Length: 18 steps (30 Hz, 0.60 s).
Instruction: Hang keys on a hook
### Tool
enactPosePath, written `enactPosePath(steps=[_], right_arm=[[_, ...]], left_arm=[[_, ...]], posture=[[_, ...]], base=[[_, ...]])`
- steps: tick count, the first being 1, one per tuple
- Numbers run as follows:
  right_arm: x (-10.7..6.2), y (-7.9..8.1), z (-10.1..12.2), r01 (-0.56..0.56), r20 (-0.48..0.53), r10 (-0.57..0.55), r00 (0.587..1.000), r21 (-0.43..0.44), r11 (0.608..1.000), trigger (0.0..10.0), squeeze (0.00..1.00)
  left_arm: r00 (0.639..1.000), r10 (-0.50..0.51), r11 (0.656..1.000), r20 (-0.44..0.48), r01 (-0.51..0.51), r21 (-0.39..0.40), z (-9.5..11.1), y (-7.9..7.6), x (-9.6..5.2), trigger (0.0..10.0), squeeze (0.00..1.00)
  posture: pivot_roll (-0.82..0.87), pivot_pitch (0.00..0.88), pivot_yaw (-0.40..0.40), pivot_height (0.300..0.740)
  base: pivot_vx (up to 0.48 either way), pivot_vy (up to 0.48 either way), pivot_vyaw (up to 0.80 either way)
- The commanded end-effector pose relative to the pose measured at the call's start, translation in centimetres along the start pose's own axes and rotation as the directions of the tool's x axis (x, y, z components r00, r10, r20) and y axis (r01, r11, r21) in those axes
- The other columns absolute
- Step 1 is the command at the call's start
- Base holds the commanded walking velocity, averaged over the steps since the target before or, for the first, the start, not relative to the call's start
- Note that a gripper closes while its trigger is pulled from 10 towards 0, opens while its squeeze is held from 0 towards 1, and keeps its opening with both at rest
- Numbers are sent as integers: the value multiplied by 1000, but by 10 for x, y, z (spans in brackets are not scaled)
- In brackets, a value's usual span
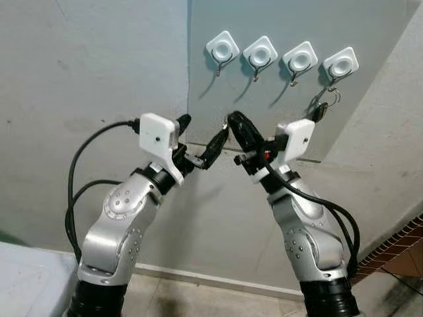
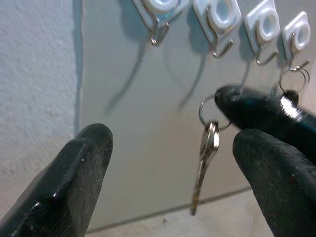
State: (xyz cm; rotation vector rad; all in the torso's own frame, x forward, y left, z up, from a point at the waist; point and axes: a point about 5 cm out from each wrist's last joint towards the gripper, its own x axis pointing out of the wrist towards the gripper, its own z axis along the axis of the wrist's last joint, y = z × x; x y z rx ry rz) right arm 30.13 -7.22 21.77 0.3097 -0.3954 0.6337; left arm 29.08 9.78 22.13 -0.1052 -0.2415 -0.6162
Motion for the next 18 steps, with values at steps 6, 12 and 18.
enactPosePath(steps=[6, 12, 18], right_arm=[[10, 3, 14, -24, 56, 24, 998, 1, 1000, 10000, 0], [9, -1, 17, -3, 71, 2, 997, 10, 1000, 10000, 0], [6, -11, 22, 52, 95, -52, 994, 13, 999, 10000, 0]], left_arm=[[1000, -18, 1000, 23, 18, 4, 9, 1, 5, 10000, 0], [999, -27, 1000, 38, 27, 0, 14, 0, 7, 10000, 0], [997, -60, 998, 53, 60, -1, 19, -5, 11, 10000, 0]], posture=[[44, 0, -51, 732], [42, 0, -48, 732], [31, 0, -37, 732]], base=[[0, 0, 0], [0, 0, 0], [0, 0, 0]])
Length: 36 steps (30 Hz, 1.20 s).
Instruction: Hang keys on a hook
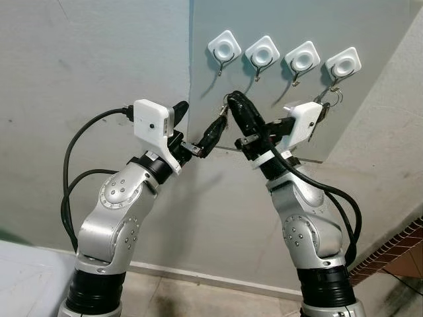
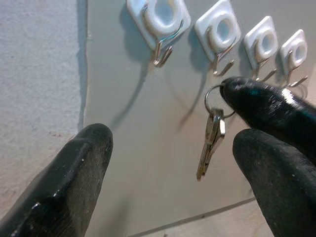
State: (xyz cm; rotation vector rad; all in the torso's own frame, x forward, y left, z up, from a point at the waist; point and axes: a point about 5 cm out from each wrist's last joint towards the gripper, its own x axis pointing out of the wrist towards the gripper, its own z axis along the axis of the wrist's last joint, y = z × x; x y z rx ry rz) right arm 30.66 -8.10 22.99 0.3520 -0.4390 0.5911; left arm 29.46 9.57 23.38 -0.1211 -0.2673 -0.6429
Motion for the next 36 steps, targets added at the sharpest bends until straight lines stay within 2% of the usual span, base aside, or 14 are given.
enactPosePath(steps=[1, 21, 28, 36], right_arm=[[1, -4, 10, 24, 45, -23, 999, -3, 1000, 10000, 0], [11, -10, 31, 40, 129, -39, 991, -4, 999, 10000, 0], [12, -13, 34, 60, 146, -64, 987, 32, 998, 10000, 0], [16, -19, 35, 107, 145, -124, 982, 119, 987, 10000, 0]], left_arm=[[999, -39, 999, 26, 39, 11, 9, -6, 5, 10000, 0], [997, -78, 997, 31, 78, -4, 11, -13, 9, 10000, 0], [997, -74, 997, 32, 74, -9, 11, -13, 8, 10000, 0], [997, -74, 997, 37, 74, -15, 13, -13, 9, 10000, 0]], posture=[[31, 0, -37, 732], [32, 0, -33, 732], [33, 0, -34, 732], [31, 0, -33, 732]], base=[[0, 0, 0], [0, 0, 0], [0, 0, 0], [0, 0, 0]])
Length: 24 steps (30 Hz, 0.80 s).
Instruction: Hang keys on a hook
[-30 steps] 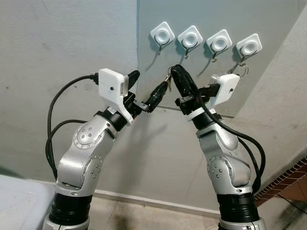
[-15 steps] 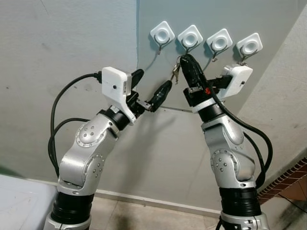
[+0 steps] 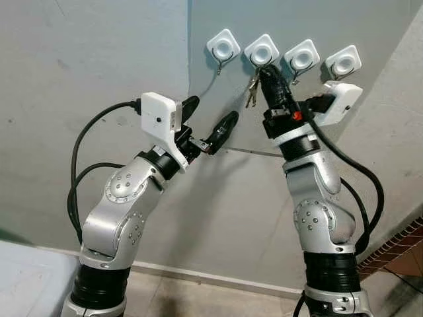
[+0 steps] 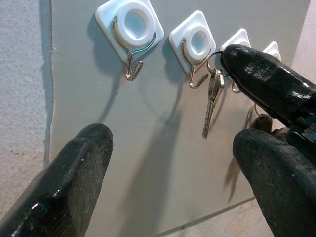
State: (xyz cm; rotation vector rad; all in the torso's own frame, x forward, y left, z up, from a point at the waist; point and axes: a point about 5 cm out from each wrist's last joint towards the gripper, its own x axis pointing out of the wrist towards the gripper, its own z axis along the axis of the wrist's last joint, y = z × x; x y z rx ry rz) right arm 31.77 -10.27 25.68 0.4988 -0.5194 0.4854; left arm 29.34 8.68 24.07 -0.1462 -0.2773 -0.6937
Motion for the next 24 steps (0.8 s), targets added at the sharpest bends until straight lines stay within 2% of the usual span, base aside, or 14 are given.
enactPosePath(steps=[1, 13, 19, 24], right_arm=[[6, 0, 5, 16, 18, -16, 1000, 28, 999, 10000, 0], [6, -4, -5, 54, -50, -52, 997, 40, 998, 10000, 0], [7, -2, -5, 45, -50, -42, 998, 52, 998, 10000, 0], [9, 2, -3, 5, -37, -6, 999, -23, 1000, 10000, 0]], left_arm=[[999, -26, 1000, 20, 26, 11, 8, -5, 3, 10000, 0], [999, -22, 1000, 28, 22, 10, 10, -5, 4, 10000, 0], [999, -17, 1000, 33, 17, 7, 11, -4, 3, 10000, 0], [999, -17, 1000, 34, 16, 4, 11, -4, 4, 10000, 0]], posture=[[31, 0, -33, 732], [35, 0, -36, 732], [36, 0, -36, 732], [36, 0, -37, 732]], base=[[0, 0, 0], [0, 0, 0], [0, 0, 0], [0, 0, 0]])
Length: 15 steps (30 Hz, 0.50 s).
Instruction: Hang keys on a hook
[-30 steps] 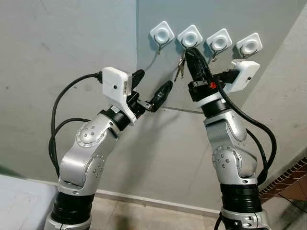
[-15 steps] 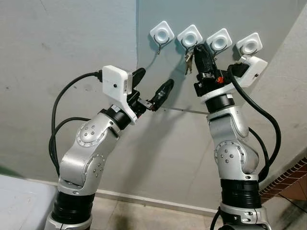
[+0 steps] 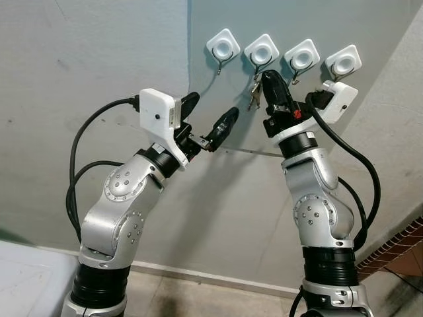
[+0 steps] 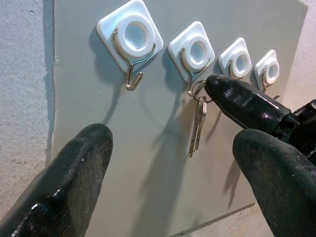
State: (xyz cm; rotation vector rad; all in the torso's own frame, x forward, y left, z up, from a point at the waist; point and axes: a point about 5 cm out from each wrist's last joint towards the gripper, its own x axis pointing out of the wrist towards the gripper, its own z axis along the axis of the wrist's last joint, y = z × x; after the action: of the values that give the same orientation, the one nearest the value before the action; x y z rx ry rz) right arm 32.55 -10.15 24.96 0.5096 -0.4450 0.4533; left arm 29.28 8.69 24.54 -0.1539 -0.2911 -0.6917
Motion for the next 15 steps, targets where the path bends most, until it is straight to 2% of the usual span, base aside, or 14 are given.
enactPosePath(steps=[1, 2, 4, 7, 9, 10, 12, 15], right_arm=[[6, 9, 7, -53, 22, 55, 998, -76, 996, 10000, 0], [6, 12, 8, -75, 23, 80, 997, -157, 985, 10000, 0], [6, 14, 8, -83, 22, 89, 996, -180, 980, 10000, 0], [6, 20, 7, -128, 8, 137, 991, -298, 946, 10000, 0], [6, 21, 7, -141, 0, 149, 989, -323, 936, 10000, 0], [5, 25, 5, -174, -23, 180, 983, -397, 901, 10000, 0], [4, 27, 3, -203, -47, 204, 978, -463, 863, 10000, 0], [4, 25, 0, -214, -75, 205, 976, -508, 834, 10000, 0]], left_arm=[[1000, -18, 1000, 19, 18, 5, 7, -4, 3, 10000, 0], [1000, -17, 1000, 19, 17, 2, 7, -4, 3, 10000, 0], [1000, -17, 1000, 19, 17, 1, 7, -4, 3, 10000, 0], [1000, -18, 1000, 21, 18, -4, 7, -5, 3, 10000, 0], [1000, -17, 1000, 22, 18, -4, 7, -5, 3, 10000, 0], [1000, -16, 1000, 22, 17, -4, 7, -4, 3, 10000, 0], [1000, -16, 1000, 24, 16, -8, 8, -5, 3, 10000, 0], [1000, -16, 1000, 25, 16, -11, 8, -5, 3, 10000, 0]], posture=[[36, 0, -38, 732], [36, 0, -38, 732], [36, 0, -38, 732], [34, 0, -38, 732], [35, 0, -39, 732], [34, 0, -38, 732], [34, 0, -39, 732], [33, 0, -39, 732]], base=[[0, 0, 0], [0, 0, 0], [0, 0, 0], [0, 0, 0], [0, 0, 0], [0, 0, 0], [0, 0, 0], [0, 0, 0]])
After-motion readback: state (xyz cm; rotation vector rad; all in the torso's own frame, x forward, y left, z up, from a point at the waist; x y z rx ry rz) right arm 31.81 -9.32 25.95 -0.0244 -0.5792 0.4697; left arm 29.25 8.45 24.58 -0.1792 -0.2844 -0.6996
